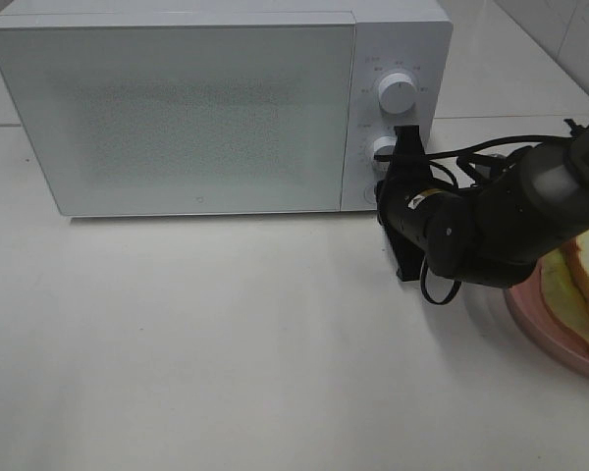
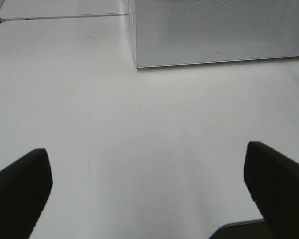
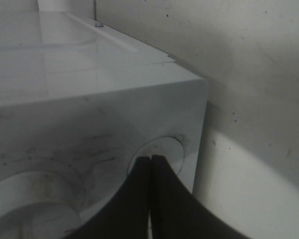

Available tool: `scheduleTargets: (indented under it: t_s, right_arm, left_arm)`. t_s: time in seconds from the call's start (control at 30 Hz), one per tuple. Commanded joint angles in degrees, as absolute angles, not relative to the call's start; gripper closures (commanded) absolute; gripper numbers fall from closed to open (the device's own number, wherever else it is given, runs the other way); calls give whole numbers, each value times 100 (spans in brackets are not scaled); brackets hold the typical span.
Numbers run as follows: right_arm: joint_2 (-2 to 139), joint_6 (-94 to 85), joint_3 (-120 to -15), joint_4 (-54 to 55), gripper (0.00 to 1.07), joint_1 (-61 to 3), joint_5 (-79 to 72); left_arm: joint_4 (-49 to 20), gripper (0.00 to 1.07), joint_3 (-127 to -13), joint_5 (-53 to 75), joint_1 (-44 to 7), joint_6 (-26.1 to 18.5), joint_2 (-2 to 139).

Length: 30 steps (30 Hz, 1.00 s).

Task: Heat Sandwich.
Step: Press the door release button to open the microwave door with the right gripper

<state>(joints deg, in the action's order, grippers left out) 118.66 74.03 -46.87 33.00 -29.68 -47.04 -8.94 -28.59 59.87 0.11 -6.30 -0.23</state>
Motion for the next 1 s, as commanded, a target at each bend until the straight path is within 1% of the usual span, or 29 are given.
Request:
scheduleTargets:
  t_s: [0.03,0.37,0.47,0.77,1.0]
  right_arm:
    - [11946,7437,-4819,3283,107,-2934,-4721]
    - [12015,7477,-5008,3375,107,-2934,-4801]
    - [12021,7477,-5013,3392,107,-2934,-5139]
    - [12015,7546,-5013,3386,107,-2934,-5541]
    - [12198,7523,-5386,3392,107,-2934,-5558]
  left_arm:
    - [-900,5,-2842,5953,-17,-596,-183]
    - [-900,5,-2842,5953,-17,-596,-166]
    - [-900,5,-2842,5953,-17,-596,-166]
    - [-900,5,-2842,5953,-17,-596,-166]
    - [-900,5,-2842,5953,-17,-596,-166]
